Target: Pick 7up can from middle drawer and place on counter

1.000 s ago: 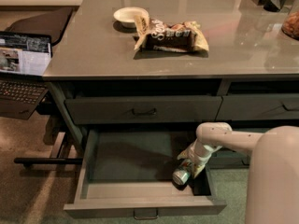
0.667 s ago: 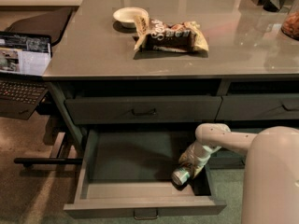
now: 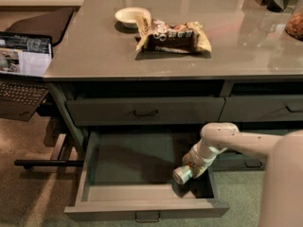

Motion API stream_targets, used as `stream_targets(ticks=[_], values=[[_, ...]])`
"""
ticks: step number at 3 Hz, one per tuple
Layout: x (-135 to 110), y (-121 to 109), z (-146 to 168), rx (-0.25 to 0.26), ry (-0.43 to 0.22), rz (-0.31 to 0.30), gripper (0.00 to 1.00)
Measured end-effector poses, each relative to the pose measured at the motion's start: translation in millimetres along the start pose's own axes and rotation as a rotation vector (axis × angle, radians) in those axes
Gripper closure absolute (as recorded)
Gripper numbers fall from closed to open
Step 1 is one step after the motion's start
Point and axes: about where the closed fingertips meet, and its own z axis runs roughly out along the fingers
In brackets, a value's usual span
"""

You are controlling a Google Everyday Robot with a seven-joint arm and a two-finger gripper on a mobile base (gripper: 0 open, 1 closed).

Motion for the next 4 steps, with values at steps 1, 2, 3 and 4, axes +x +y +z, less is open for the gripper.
stream_targets(ticks=[1, 2, 3, 4], values=[[-18.3, -14.0, -58.3, 0.042, 0.018, -0.044, 1.0], [-30.2, -34.1, -119.1, 0.057, 0.056, -0.093, 1.0], [-37.6, -57.6, -177.1, 0.073, 0.11, -0.133, 1.0], [-39.9, -78.1, -237.2, 0.093, 0.183, -0.151, 1.0]])
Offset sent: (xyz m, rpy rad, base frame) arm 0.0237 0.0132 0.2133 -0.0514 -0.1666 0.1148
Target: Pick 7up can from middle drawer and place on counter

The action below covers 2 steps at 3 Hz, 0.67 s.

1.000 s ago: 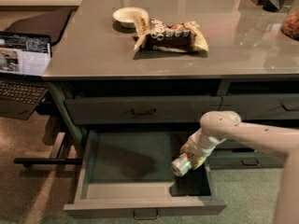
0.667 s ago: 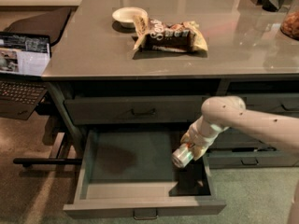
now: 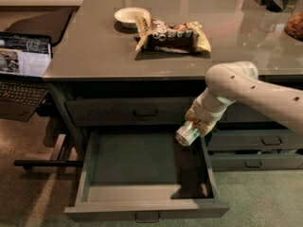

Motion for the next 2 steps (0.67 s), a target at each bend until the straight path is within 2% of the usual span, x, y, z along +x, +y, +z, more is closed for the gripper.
stream_targets(ticks=[1, 2], values=[[2.7, -26.4, -71.5, 0.016, 0.077, 0.008, 1.0], [23.7, -35.8, -113.6, 0.03, 0.15, 0.038, 1.0]])
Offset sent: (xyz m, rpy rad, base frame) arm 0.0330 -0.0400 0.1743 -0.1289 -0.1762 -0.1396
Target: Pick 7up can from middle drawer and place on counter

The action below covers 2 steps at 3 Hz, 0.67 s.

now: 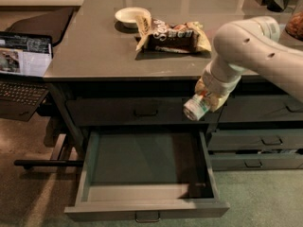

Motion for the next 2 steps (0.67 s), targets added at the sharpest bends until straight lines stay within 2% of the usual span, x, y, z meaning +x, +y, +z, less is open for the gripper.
stream_targets(ticks=[1, 2], values=[[17.6, -10.1, -11.2, -0.003, 0.039, 0.013, 1.0], [16.9, -9.7, -11.5, -0.003, 0.039, 0.013, 1.0]])
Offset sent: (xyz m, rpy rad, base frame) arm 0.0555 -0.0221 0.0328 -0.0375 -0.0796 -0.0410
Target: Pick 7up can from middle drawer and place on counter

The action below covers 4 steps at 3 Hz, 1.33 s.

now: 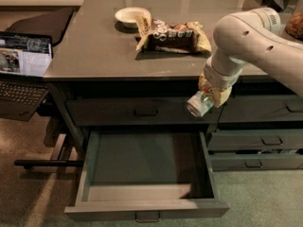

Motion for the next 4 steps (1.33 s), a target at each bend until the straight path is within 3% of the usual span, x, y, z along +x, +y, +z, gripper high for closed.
stream_targets(ticks=[3, 4], values=[[5.6, -1.1, -1.4, 0.028, 0.009, -0.001, 1.0], [-17.2, 5.7, -42.1, 0.038, -0.019, -0.051, 1.0]])
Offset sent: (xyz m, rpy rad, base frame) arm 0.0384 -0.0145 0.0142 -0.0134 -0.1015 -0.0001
